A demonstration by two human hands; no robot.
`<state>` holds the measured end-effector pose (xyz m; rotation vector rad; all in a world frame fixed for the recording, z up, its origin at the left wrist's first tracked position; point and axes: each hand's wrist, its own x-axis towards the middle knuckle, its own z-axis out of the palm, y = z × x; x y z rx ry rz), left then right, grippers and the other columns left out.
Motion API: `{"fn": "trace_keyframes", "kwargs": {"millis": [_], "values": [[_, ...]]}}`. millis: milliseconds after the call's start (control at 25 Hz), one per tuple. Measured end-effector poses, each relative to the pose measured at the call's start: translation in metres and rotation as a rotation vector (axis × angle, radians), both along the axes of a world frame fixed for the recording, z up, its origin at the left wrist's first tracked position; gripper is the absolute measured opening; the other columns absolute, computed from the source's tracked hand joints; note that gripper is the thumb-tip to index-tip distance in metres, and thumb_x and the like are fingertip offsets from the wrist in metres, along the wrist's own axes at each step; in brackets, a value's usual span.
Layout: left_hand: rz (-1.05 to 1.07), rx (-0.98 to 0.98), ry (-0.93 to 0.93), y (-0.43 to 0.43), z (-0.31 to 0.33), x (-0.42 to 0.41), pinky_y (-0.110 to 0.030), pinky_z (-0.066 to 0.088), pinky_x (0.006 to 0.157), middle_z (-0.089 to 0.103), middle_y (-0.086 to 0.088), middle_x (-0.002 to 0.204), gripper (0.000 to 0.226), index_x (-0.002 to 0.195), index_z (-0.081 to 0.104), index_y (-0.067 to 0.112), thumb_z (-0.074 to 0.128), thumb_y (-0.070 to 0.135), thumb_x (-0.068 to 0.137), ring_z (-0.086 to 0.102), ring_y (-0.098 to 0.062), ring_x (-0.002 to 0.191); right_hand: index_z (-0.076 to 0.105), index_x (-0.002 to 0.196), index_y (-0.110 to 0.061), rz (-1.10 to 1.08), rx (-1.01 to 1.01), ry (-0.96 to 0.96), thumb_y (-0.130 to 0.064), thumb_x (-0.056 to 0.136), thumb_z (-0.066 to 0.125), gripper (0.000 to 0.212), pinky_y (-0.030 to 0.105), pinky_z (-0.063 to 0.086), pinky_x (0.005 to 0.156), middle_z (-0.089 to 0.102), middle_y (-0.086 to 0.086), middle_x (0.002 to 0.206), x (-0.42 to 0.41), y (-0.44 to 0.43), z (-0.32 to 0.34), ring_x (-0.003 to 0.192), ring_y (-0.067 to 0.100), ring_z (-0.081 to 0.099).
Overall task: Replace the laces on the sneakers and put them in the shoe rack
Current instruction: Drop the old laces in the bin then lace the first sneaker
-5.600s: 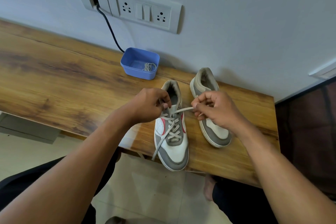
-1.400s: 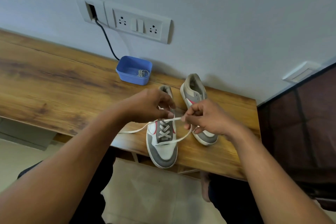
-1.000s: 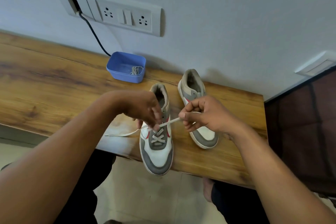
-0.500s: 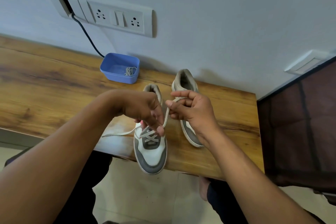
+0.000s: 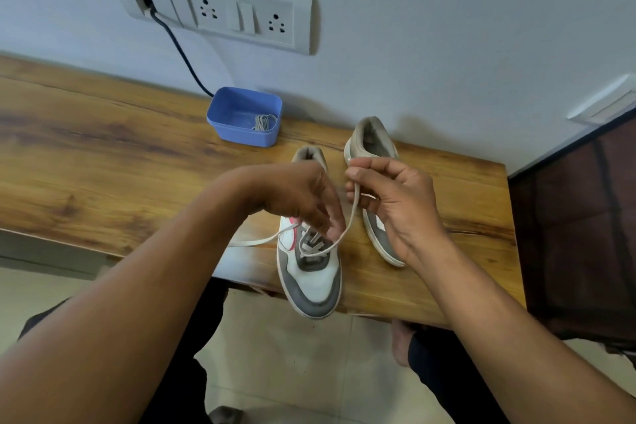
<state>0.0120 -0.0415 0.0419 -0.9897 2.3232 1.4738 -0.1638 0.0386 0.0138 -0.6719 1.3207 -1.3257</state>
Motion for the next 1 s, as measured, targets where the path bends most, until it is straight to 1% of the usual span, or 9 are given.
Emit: {"fn": "trace_keyframes", "kwargs": {"millis": [120,160,320,440,520,640,760,880,1000], "values": [[0.217,-0.412,-0.039,-0.014,-0.002,0.017,-0.027,0.051,0.068,0.074,0.004,0.086,0.009,0.091,0.080,0.021,0.081,0.027,0.084,0.067,-0.015,0.085,0.074,0.090,0.002,0.033,-0.064,0.150,0.007,0.078,0.084,0.017,0.029,0.062,0.065,0.073,0.012,0.073,-0.002,-0.001,0.002,0.066,0.022,0.070],[0.262,-0.479,-0.064,-0.016,-0.004,0.021,-0.026,0.049,0.065,0.073,0.005,0.086,0.010,0.090,0.079,0.022,0.081,0.030,0.084,0.066,-0.014,0.084,0.074,0.090,0.002,0.050,-0.085,0.231,0.006,0.078,0.085,0.017,0.029,0.062,0.064,0.074,0.013,0.073,-0.004,0.000,0.002,0.066,0.022,0.071],[0.236,-0.406,-0.053,-0.012,-0.009,0.014,-0.020,0.049,0.067,0.074,0.008,0.089,0.013,0.095,0.079,0.021,0.082,0.024,0.082,0.067,-0.008,0.084,0.079,0.100,-0.005,0.142,-0.140,0.573,-0.002,0.086,0.083,0.014,0.030,0.064,0.067,0.078,0.008,0.078,-0.014,0.003,0.002,0.070,0.021,0.078],[0.215,-0.424,-0.085,-0.010,-0.015,0.005,-0.029,0.057,0.076,0.075,0.006,0.091,0.012,0.096,0.079,0.017,0.075,0.014,0.085,0.069,-0.012,0.086,0.080,0.103,-0.006,0.164,-0.112,0.617,-0.003,0.089,0.081,0.014,0.031,0.065,0.069,0.079,0.006,0.079,-0.015,0.002,-0.004,0.071,0.019,0.079],[0.190,-0.443,-0.144,-0.012,-0.023,0.001,-0.037,0.057,0.072,0.075,0.000,0.087,0.011,0.092,0.078,0.012,0.069,0.012,0.084,0.067,-0.020,0.081,0.079,0.103,-0.006,0.189,-0.067,0.645,-0.004,0.091,0.080,0.012,0.035,0.066,0.070,0.078,0.006,0.078,-0.014,0.003,-0.012,0.070,0.017,0.078],[0.180,-0.377,-0.206,-0.012,-0.031,-0.004,-0.031,0.046,0.061,0.069,-0.007,0.082,0.012,0.089,0.073,0.005,0.071,0.016,0.083,0.057,-0.020,0.071,0.076,0.091,-0.014,0.242,-0.015,0.732,-0.003,0.093,0.076,0.011,0.042,0.066,0.070,0.076,0.001,0.073,-0.015,0.006,-0.024,0.067,0.015,0.076],[0.208,-0.325,-0.184,-0.016,-0.031,-0.005,-0.031,0.049,0.066,0.073,-0.004,0.087,0.008,0.088,0.076,0.012,0.077,0.016,0.080,0.061,-0.018,0.076,0.073,0.084,-0.027,0.289,-0.025,0.859,-0.011,0.093,0.076,0.019,0.042,0.063,0.072,0.073,-0.007,0.076,-0.011,0.009,-0.033,0.070,0.012,0.071],[0.230,-0.311,-0.179,-0.017,-0.033,-0.005,-0.039,0.056,0.078,0.075,-0.002,0.089,0.010,0.087,0.078,0.016,0.081,0.015,0.077,0.067,-0.022,0.087,0.074,0.082,-0.032,0.233,-0.022,0.801,-0.017,0.093,0.078,0.019,0.037,0.060,0.075,0.071,-0.010,0.078,0.002,0.014,-0.043,0.075,0.013,0.069],[0.231,-0.310,-0.178,-0.018,-0.038,-0.004,-0.043,0.056,0.082,0.075,-0.005,0.090,0.012,0.086,0.078,0.014,0.082,0.017,0.076,0.068,-0.025,0.091,0.073,0.084,-0.033,0.125,-0.005,0.683,-0.014,0.094,0.076,0.022,0.036,0.061,0.078,0.074,-0.011,0.078,0.017,0.019,-0.052,0.077,0.010,0.071]]}}
